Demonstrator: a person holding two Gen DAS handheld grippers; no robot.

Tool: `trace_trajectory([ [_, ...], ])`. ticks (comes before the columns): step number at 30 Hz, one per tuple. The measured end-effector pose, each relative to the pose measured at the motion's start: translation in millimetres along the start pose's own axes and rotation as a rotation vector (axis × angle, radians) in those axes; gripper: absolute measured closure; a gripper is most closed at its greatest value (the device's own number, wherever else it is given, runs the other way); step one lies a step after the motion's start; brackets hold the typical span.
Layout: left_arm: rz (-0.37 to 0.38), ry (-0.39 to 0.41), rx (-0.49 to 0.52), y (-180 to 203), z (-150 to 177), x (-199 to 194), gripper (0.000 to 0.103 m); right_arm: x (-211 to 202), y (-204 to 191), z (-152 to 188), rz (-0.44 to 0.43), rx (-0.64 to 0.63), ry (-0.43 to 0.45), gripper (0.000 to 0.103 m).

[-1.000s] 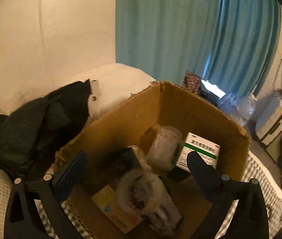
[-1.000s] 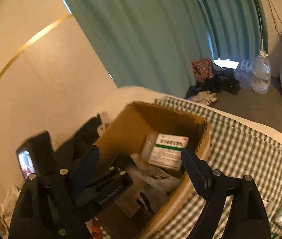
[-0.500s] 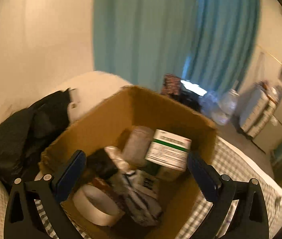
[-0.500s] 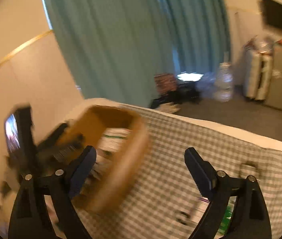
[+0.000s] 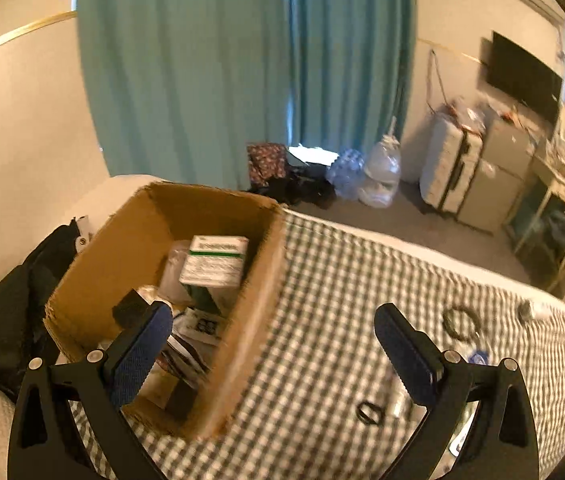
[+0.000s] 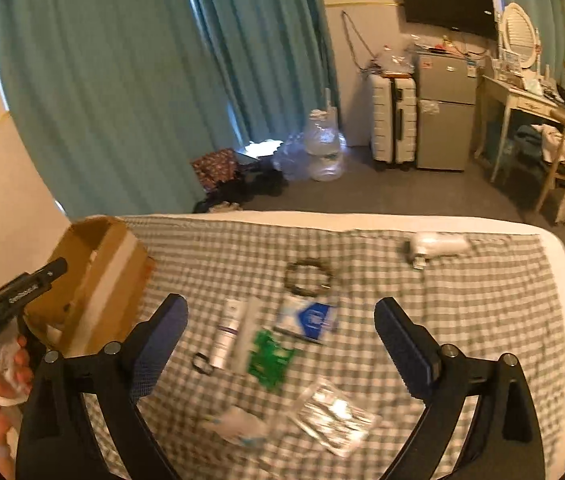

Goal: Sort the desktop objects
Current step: 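Return both tools over the remaining items on the bed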

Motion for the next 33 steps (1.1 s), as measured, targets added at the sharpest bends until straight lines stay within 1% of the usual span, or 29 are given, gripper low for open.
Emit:
trace_trajectory([
  [2, 0.021, -0.004, 0.009, 15.3, 5.0, -5.3, 0.000, -1.7, 19.2, 4.8, -0.004, 0.006, -0.021, 0.008],
  [4, 0.044, -0.011, 0.027, 33.0, 11.2, -10.3, 0.000, -2.9, 34.1, 10.2, -0.031, 0.014, -0.051, 0.008],
  [7, 0.083, -0.031, 0.037, 55.5, 20.9, -14.6, 0.000, 1.1, 50.1, 24.1, -0.016, 0.023, -0.091, 0.008],
  [9, 0.110, -0.056, 0.036, 68.1, 28.1, -13.1, 0.000, 6.3, 60.6, 30.5, 0.000, 0.048, -0.102, 0.008],
  [10, 0.114, -0.064, 0.036, 72.2, 31.0, -12.2, 0.000, 8.9, 64.7, 32.2, 0.003, 0.063, -0.107, 0.008],
  [13, 0.115, -0.102, 0.052, 84.3, 42.3, -3.8, 0.000, 13.0, 73.5, 33.0, -0.022, 0.098, -0.121, 0.008],
  [16, 0.115, -0.146, 0.089, 94.6, 52.9, 6.5, 0.000, 19.5, 76.2, 34.6, 0.002, 0.094, -0.129, 0.008],
  [18, 0.117, -0.157, 0.103, 98.5, 58.1, 11.3, 0.000, 24.5, 76.1, 35.8, 0.008, 0.083, -0.144, 0.008],
  [22, 0.125, -0.193, 0.119, 104.5, 66.3, 25.9, 0.000, 41.1, 74.9, 42.4, 0.020, 0.064, -0.184, 0.008],
  [28, 0.136, -0.244, 0.140, 113.0, 81.0, 49.3, 0.000, 55.3, 75.1, 43.8, 0.031, 0.047, -0.196, 0.008],
  [33, 0.162, -0.288, 0.143, 120.0, 90.5, 73.3, 0.000, 73.6, 69.2, 46.5, 0.019, 0.032, -0.218, 0.008],
])
Point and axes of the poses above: each gripper's, at about its wrist camera, not at the fingertips, and x roughly the way its jaws point, y to its right, z to its underside, the point moved 6 cm from there along x, roughly the way its jaws point, and after that the axes turned 13 degrees about z, right-handed, at the moved point
